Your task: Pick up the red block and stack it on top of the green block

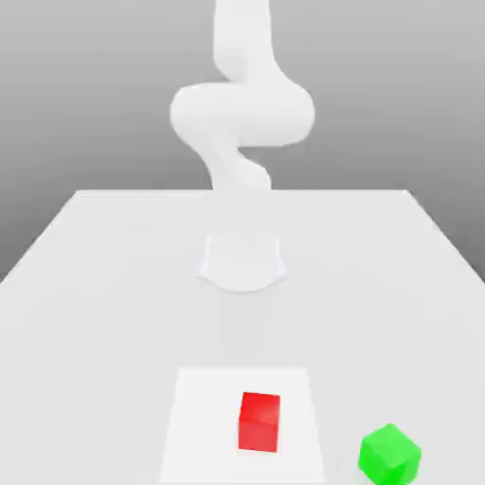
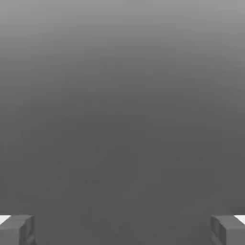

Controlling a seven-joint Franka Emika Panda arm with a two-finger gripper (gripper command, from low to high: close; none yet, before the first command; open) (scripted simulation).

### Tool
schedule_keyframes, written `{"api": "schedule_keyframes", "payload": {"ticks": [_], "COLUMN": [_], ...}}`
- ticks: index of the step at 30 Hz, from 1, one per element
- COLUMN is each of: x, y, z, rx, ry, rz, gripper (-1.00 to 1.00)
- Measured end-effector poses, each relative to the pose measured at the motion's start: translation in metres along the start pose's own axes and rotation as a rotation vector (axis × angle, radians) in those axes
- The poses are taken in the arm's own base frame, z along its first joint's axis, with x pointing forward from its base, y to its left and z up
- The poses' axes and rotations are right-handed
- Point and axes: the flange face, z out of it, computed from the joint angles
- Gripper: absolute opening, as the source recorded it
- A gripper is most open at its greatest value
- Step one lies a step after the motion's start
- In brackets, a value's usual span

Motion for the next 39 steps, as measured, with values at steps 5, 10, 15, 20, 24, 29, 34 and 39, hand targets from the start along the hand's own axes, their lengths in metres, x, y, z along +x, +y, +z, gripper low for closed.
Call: {"api": "schedule_keyframes", "payload": {"ticks": [5, 10, 15, 20, 24, 29, 34, 39], "x": [-0.022, -0.058, -0.107, -0.167, -0.204, -0.225, -0.228, -0.208], "y": [0.014, 0.046, 0.091, 0.147, 0.182, 0.204, 0.207, 0.186], "z": [0.112, 0.209, 0.29, 0.352, 0.389, 0.421, 0.424, 0.394], "rx": [-0.128, -0.25, -0.369, -0.486, -0.538, -0.542, -0.542, -0.542], "ry": [-0.105, -0.208, -0.313, -0.421, -0.47, -0.473, -0.473, -0.473], "rz": [0.021, 0.042, 0.063, 0.086, 0.098, 0.099, 0.099, 0.099], "gripper": [0.0, 0.0, 0.0, 0.0, 0.0, -1.0, -1.0, -1.0]}}
